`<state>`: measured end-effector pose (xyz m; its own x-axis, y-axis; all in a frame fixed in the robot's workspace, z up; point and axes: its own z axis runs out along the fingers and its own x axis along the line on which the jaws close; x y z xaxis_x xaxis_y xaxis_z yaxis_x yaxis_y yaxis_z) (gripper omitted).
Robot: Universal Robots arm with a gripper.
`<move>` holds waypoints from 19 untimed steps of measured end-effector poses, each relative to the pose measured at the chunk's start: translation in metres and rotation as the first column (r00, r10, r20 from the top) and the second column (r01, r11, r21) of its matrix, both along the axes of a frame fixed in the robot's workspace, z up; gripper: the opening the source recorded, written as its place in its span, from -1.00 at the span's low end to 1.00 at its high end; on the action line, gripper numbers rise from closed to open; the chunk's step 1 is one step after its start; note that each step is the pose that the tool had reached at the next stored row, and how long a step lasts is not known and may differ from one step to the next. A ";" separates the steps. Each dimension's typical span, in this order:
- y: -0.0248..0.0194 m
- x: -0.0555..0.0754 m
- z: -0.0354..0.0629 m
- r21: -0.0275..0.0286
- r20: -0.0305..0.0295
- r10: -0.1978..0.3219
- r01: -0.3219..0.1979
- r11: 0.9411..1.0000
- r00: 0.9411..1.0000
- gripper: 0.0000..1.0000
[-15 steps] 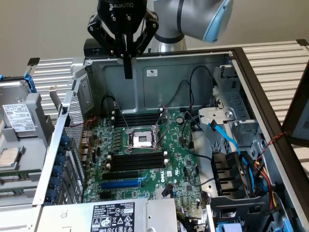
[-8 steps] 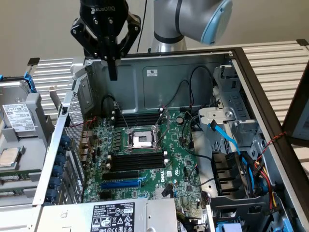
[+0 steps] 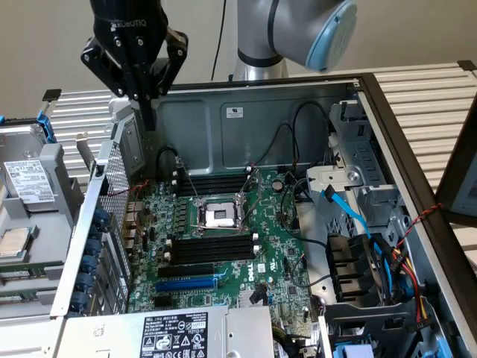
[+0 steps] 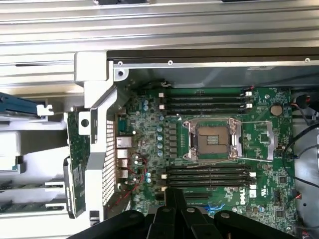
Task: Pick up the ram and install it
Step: 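Reach for the ram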
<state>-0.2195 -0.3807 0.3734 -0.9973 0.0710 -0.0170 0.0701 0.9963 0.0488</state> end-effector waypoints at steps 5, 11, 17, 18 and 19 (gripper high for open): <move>0.0017 -0.023 -0.0043 0.000 -0.001 0.000 0.000 1.000 1.000 -0.80; 0.0029 -0.050 -0.0049 -0.002 -0.003 0.000 0.000 1.000 1.000 -0.80; 0.0035 -0.077 -0.0050 -0.002 -0.006 0.000 0.000 1.000 1.000 -0.80; 0.0035 -0.082 -0.0050 -0.002 -0.006 0.000 0.000 1.000 1.000 -0.80; 0.0036 -0.087 -0.0050 -0.002 -0.006 0.000 0.000 1.000 1.000 -0.80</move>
<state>-0.3061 -0.3771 0.3684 -0.9974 0.0710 -0.0109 0.0705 0.9964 0.0462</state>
